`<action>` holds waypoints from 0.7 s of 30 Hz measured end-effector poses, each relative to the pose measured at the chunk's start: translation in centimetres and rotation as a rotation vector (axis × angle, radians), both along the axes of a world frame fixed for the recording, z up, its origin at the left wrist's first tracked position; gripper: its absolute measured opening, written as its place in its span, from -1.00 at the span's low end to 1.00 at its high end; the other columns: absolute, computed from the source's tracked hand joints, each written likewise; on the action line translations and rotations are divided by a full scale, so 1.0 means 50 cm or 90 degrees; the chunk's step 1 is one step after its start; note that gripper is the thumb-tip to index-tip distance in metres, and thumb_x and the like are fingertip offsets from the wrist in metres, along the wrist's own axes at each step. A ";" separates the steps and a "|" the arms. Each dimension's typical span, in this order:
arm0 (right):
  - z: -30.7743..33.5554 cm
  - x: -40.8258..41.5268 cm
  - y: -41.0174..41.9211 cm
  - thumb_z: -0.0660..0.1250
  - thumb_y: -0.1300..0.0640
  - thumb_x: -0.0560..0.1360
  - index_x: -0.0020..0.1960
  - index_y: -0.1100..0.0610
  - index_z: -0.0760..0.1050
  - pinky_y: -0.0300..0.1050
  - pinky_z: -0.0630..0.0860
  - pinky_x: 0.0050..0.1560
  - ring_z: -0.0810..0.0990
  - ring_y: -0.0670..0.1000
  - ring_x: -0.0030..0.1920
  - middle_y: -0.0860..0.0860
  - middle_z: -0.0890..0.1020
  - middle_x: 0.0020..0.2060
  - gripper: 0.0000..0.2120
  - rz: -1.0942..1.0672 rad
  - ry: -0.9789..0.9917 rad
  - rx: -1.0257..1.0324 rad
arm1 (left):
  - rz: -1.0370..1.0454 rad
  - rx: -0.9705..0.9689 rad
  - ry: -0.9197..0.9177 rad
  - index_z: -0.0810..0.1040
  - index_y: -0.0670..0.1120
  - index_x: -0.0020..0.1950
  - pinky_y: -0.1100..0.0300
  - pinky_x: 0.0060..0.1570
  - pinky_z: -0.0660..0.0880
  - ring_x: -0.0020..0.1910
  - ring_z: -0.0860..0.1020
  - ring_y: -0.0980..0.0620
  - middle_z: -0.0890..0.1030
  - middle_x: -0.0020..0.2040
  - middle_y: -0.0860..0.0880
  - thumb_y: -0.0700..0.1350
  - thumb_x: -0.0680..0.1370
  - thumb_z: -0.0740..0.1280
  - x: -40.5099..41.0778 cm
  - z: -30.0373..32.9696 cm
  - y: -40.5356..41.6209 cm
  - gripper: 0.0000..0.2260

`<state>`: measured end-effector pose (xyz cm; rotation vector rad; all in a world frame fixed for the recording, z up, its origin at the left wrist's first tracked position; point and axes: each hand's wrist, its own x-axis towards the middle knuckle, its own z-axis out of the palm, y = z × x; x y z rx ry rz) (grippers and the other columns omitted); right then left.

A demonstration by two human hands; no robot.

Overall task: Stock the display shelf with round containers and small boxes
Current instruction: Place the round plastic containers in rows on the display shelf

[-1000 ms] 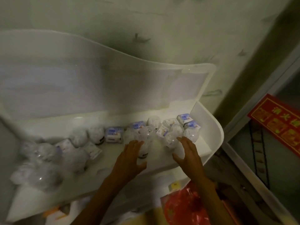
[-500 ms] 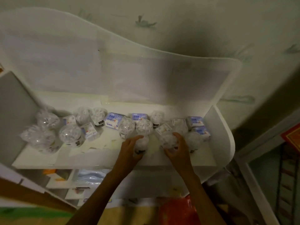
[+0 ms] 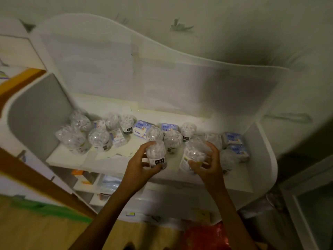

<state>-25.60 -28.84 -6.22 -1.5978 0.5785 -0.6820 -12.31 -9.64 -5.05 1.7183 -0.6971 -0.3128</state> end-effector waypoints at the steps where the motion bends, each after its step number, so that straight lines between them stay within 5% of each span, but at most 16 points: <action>1: 0.006 0.008 0.012 0.53 0.25 0.34 0.30 -0.19 0.31 -0.08 0.64 -0.21 0.61 -0.06 0.01 -0.13 0.50 0.15 -0.31 0.020 -0.005 0.016 | 0.002 -0.013 0.015 0.39 0.20 0.26 0.19 -0.10 0.58 0.08 0.55 0.15 0.56 0.13 0.18 0.05 0.30 0.52 -0.004 0.011 0.020 -0.42; 7: 0.024 0.071 0.121 0.46 0.05 0.31 0.27 -0.15 0.38 -0.08 0.62 -0.15 0.64 0.02 0.01 -0.01 0.60 0.12 -0.43 0.126 -0.003 0.088 | 0.051 -0.052 0.058 0.38 0.09 0.28 0.12 -0.04 0.58 0.13 0.55 0.04 0.56 0.14 0.09 0.02 0.30 0.50 -0.002 0.044 0.157 -0.41; 10: 0.045 0.110 0.197 0.46 0.13 0.34 0.28 -0.12 0.38 -0.16 0.59 -0.16 0.64 -0.04 0.02 -0.06 0.60 0.11 -0.44 0.172 -0.015 0.126 | 0.095 -0.071 0.072 0.36 0.08 0.27 0.18 -0.04 0.56 0.10 0.57 0.03 0.57 0.13 0.01 0.03 0.28 0.50 0.009 0.067 0.240 -0.40; 15: 0.079 0.184 0.370 0.38 0.28 0.45 0.27 -0.10 0.37 -0.23 0.57 -0.15 0.64 -0.11 0.03 -0.22 0.64 0.02 -0.51 0.275 -0.020 0.124 | 0.171 -0.078 0.064 0.37 0.11 0.28 -0.04 0.04 0.57 0.12 0.57 0.02 0.56 0.17 0.01 0.04 0.29 0.50 0.038 0.095 0.423 -0.40; 21: 0.103 0.277 0.633 0.49 0.13 0.36 0.27 -0.11 0.36 -0.17 0.59 -0.15 0.65 -0.05 0.04 -0.01 0.62 0.11 -0.44 0.381 -0.004 0.143 | 0.279 -0.096 0.051 0.34 0.13 0.32 -0.01 -0.09 0.61 0.08 0.59 0.03 0.60 0.14 0.06 0.02 0.31 0.49 0.070 0.110 0.692 -0.37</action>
